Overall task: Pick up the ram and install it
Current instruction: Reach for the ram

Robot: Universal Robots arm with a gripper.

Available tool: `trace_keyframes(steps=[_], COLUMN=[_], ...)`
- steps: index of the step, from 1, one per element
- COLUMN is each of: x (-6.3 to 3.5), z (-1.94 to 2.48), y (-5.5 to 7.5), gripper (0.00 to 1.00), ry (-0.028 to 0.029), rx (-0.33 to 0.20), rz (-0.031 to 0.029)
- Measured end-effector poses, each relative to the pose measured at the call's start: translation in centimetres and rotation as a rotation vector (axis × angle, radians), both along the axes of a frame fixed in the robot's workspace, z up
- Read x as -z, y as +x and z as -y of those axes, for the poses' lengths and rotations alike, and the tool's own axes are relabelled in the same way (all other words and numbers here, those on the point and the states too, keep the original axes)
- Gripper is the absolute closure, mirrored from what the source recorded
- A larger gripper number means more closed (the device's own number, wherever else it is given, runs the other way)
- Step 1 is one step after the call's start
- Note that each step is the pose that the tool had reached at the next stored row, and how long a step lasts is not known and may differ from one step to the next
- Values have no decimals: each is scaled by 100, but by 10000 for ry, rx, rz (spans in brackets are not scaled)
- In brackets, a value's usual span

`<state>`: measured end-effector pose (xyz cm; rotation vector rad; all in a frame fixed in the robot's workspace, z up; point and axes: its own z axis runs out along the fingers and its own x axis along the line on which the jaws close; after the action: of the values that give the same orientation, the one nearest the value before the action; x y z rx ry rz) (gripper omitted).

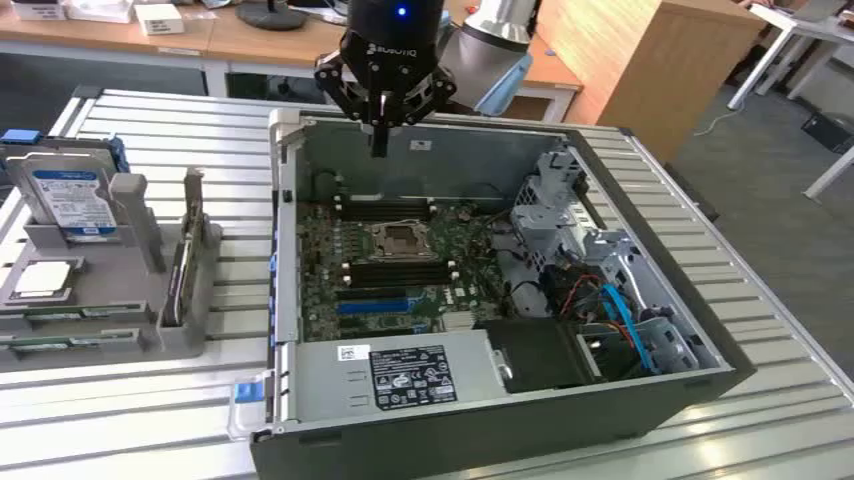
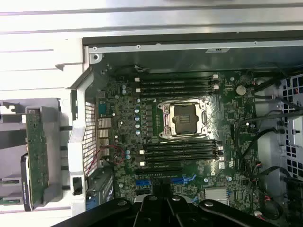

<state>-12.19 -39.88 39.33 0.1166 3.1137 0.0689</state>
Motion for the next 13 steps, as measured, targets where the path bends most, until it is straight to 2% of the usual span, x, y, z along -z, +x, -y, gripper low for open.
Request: trace_keyframes(steps=[13], x=[0], z=[0], y=[0], gripper=[89], ry=[-1], rx=[0], rz=[0])
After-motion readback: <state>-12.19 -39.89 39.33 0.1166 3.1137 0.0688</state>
